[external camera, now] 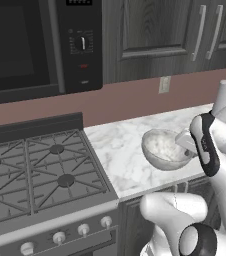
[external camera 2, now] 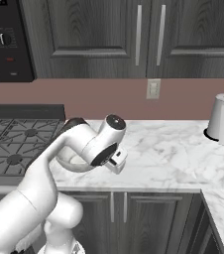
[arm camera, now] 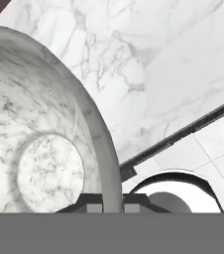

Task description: Pick the cup and bowl from the counter and place them on the counter next to the sink.

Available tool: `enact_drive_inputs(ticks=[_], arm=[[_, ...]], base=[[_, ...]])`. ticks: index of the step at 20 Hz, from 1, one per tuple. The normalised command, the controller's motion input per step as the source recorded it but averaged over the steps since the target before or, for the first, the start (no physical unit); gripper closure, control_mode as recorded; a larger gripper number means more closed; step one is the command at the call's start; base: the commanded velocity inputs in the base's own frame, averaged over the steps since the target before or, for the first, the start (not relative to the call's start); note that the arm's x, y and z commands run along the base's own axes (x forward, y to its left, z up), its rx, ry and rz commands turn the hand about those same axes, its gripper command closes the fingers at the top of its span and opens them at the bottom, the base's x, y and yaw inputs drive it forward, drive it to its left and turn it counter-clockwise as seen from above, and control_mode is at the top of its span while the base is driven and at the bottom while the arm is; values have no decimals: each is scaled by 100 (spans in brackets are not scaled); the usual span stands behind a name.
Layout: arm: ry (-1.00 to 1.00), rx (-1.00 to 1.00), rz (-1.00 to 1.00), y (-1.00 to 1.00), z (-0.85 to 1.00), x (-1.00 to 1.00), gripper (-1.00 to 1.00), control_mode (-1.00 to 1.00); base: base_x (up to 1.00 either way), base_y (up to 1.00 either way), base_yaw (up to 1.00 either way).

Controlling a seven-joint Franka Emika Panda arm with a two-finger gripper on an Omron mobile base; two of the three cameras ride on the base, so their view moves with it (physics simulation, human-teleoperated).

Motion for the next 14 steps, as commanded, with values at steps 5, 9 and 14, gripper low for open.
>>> enact_drive_inputs(ticks=[5,9,14], arm=[[0,0,13,36,0,-22,100,-100],[-1,0,9,11,0,-7,100,-100],[0,0,0,0,0,0,100,-100]], base=[[0,0,0],[0,0,0],[0,0,0]])
